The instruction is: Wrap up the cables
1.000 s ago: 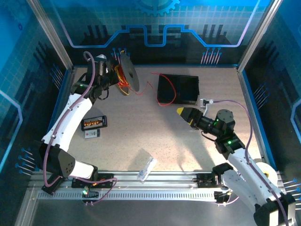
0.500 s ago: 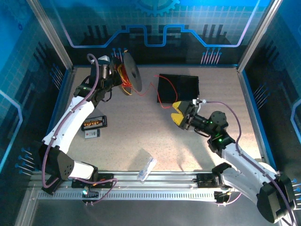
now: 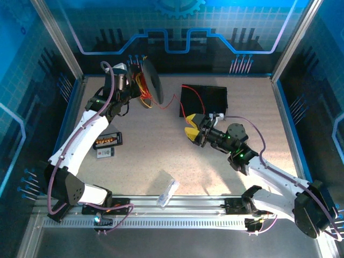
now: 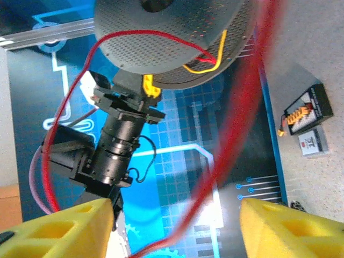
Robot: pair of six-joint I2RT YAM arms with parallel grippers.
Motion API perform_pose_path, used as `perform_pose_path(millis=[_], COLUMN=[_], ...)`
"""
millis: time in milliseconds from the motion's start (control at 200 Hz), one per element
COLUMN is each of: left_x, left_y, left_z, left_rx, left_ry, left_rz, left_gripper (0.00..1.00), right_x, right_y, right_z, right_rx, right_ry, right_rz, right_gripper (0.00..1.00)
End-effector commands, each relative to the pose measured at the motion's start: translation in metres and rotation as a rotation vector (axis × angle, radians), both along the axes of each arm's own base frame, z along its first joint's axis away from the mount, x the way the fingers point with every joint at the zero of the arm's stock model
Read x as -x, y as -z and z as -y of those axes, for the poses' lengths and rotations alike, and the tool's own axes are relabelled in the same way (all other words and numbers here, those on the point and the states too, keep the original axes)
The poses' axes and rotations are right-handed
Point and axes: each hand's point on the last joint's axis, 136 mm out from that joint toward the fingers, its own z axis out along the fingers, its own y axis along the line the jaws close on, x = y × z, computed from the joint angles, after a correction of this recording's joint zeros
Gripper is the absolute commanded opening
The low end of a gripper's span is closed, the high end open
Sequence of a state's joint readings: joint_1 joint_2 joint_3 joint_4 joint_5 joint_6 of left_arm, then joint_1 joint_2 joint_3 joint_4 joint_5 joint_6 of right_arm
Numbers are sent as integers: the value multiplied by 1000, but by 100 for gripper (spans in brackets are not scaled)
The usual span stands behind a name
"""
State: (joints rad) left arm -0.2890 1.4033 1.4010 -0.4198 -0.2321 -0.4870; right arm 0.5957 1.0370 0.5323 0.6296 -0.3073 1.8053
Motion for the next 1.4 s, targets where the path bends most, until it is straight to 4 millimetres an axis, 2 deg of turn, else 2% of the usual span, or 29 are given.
perform_pose_path(millis=[0,85,310,375,425,435,505,636,741,866,951,1066,1171,1391], left_x=[-3,-3,-1,1,3,3,7,10,10,11,14,22,33,56], left_y=[-53,-52,-52,-53,-54,-55,-59,-71,-89,-106,-110,-113,-118,-126], left_z=[3,4,8,11,14,14,17,13,6,2,1,2,11,28], left_rx=[44,45,64,81,92,94,107,213,327,411,461,497,503,490], left_ry=[-2,0,17,31,46,47,69,114,167,252,319,402,476,606], left_rz=[182,180,177,175,172,172,167,145,133,100,81,68,63,77], left_gripper=[0,0,0,0,0,0,0,0,0,0,0,0,0,0], right_x=[-1,0,-4,-6,-9,-9,-15,-20,-25,-37,-47,-62,-78,-108], right_y=[-25,-26,-20,-16,-11,-10,-3,35,60,88,104,115,115,109], right_z=[-3,-4,-2,-1,3,4,16,47,77,113,136,157,178,241], right_rx=[-37,-31,-13,-10,-6,-5,41,293,419,466,493,517,599,864], right_ry=[14,15,40,54,73,78,124,167,207,249,276,280,317,440], right_rz=[41,39,19,21,19,19,49,3,-30,-100,-141,-170,-168,-191], right_gripper=[61,58,40,26,2,0,0,0,0,0,0,0,0,0])
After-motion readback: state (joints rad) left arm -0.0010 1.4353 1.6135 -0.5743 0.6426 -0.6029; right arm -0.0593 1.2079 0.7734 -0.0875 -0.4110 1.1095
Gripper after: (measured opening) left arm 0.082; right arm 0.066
